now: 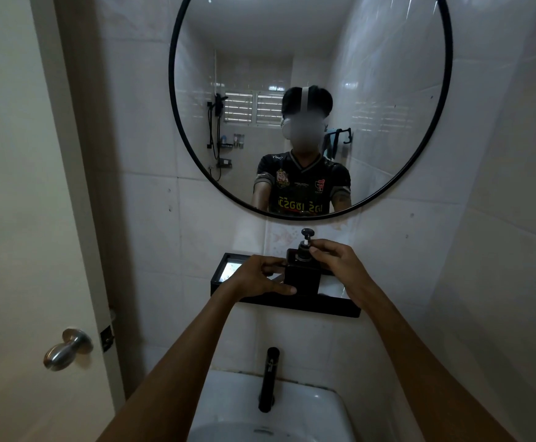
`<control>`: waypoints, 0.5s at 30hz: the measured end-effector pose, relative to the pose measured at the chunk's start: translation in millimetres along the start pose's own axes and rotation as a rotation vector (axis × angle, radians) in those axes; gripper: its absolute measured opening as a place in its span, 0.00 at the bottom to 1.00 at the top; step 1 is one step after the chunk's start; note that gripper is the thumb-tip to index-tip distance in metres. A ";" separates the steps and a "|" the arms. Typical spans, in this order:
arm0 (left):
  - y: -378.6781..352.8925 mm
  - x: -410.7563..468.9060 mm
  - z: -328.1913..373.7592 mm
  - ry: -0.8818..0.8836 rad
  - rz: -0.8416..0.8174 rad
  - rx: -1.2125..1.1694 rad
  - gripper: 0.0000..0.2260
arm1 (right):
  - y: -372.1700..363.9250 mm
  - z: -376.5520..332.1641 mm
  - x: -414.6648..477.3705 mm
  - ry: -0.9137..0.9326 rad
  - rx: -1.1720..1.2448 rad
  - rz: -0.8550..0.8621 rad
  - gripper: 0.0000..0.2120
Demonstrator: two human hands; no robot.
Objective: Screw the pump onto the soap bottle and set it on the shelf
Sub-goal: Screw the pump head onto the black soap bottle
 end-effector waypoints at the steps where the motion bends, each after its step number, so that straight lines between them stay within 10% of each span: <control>1: -0.2 0.2 -0.5 0.001 0.000 -0.002 0.31 | 0.5 0.5 0.1 0.003 -0.002 0.005 0.10; 15: -0.8 1.3 -0.7 -0.024 0.002 0.005 0.31 | 3.2 1.8 0.6 -0.005 0.020 0.001 0.10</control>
Point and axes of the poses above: each hand's wrist, its own x-axis towards the middle knuckle, its own y-axis out of the back of the hand, z = x × y, the point moved 4 cm from there along x, towards the middle knuckle, and after that the axes turned 11 degrees about x, right-handed, at the moved point
